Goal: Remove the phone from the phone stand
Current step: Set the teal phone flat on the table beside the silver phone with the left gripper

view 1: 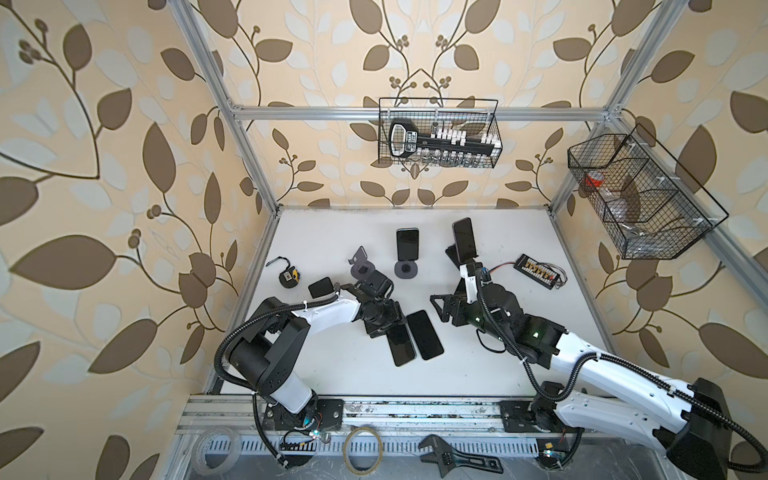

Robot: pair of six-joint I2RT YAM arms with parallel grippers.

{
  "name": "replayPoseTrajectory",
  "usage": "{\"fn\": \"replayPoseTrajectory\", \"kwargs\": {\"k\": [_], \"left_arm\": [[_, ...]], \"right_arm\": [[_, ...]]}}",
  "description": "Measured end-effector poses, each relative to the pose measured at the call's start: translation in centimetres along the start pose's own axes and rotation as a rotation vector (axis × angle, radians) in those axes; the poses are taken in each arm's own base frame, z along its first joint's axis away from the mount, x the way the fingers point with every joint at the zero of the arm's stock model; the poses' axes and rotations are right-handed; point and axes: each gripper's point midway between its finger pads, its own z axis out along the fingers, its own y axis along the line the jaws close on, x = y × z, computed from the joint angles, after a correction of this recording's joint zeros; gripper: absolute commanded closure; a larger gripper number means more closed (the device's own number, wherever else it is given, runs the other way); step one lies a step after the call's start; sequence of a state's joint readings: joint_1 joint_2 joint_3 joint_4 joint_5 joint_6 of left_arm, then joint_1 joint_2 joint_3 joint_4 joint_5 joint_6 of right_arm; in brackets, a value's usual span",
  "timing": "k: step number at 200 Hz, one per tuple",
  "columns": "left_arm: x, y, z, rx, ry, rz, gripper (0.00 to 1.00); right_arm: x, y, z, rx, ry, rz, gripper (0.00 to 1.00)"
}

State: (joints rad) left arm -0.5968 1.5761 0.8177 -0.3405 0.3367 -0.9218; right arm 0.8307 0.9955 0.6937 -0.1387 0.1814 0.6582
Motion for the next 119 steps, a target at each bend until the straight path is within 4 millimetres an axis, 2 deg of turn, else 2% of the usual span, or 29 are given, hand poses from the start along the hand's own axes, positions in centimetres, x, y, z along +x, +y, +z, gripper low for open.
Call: {"fn": "replayPoseTrajectory", "kwargs": {"k": [72, 119], "left_arm": [[0.5, 1.0, -0.3, -0.051, 0.003, -0.034, 0.62], [0.9, 1.8, -0.5, -0.100, 0.011, -0.046, 0.59]], "right_arm": [[-0.3, -0.1, -0.2, 0.004, -0.011, 0.000, 0.11], [-0.3, -0.2, -0.1, 0.007, -0.011, -0.002, 0.10]]}}
